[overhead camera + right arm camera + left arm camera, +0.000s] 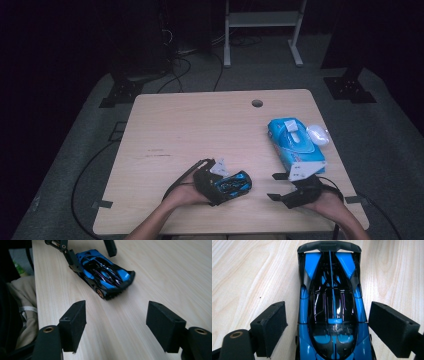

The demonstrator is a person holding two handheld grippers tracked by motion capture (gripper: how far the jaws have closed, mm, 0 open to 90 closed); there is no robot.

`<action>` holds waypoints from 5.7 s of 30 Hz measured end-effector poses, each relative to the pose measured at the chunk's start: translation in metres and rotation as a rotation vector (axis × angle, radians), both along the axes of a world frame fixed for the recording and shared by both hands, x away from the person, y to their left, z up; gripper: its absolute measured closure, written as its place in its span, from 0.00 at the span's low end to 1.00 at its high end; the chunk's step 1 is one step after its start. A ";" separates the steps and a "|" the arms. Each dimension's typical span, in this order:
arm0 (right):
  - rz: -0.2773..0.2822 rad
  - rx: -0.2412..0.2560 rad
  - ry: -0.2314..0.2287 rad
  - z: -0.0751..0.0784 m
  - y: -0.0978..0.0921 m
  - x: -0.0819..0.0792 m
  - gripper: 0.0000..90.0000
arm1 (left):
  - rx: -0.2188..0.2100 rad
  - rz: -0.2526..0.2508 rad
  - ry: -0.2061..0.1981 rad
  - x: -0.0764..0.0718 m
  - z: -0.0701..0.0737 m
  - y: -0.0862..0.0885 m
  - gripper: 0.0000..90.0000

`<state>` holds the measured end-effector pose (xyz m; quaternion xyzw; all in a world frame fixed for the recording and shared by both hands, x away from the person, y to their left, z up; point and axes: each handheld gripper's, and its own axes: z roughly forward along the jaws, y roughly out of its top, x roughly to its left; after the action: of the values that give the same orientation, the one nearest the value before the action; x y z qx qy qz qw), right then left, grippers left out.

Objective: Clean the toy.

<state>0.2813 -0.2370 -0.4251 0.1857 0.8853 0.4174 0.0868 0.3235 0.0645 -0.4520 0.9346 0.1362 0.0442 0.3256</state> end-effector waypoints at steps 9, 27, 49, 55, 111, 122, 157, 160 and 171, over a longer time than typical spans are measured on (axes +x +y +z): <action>0.110 -0.035 0.005 -0.007 0.036 0.026 0.34 | 0.001 0.004 -0.009 -0.003 -0.004 0.001 0.15; 0.159 -0.048 -0.010 -0.018 0.053 0.039 0.33 | 0.042 0.001 0.020 0.005 -0.013 -0.012 0.16; 0.118 0.039 -0.032 -0.005 0.030 0.013 0.29 | 0.161 -0.050 0.046 0.008 -0.004 -0.026 0.29; 0.089 0.062 -0.031 -0.007 0.021 0.009 0.29 | 0.164 -0.061 0.039 0.008 -0.003 -0.026 0.29; -0.071 0.134 -0.013 -0.008 -0.018 0.005 0.26 | 0.200 -0.045 0.054 0.088 0.005 -0.035 0.31; -0.104 0.143 -0.025 -0.006 -0.023 0.005 0.26 | 0.145 -0.024 0.072 0.090 0.005 -0.031 0.28; -0.171 0.170 -0.027 0.000 -0.024 0.005 0.23 | -0.027 0.077 -0.041 0.044 0.030 0.026 0.16; -0.175 0.173 -0.030 -0.001 -0.024 0.004 0.23 | -0.031 0.086 -0.046 0.039 0.028 0.032 0.15; -0.197 0.181 -0.034 -0.003 -0.029 -0.002 0.22 | -0.054 0.108 -0.041 0.023 0.021 0.055 0.13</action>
<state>0.2792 -0.2658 -0.4282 0.2716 0.8200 0.4880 0.1252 0.3465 0.1193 -0.4311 0.9156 0.1810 0.0771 0.3506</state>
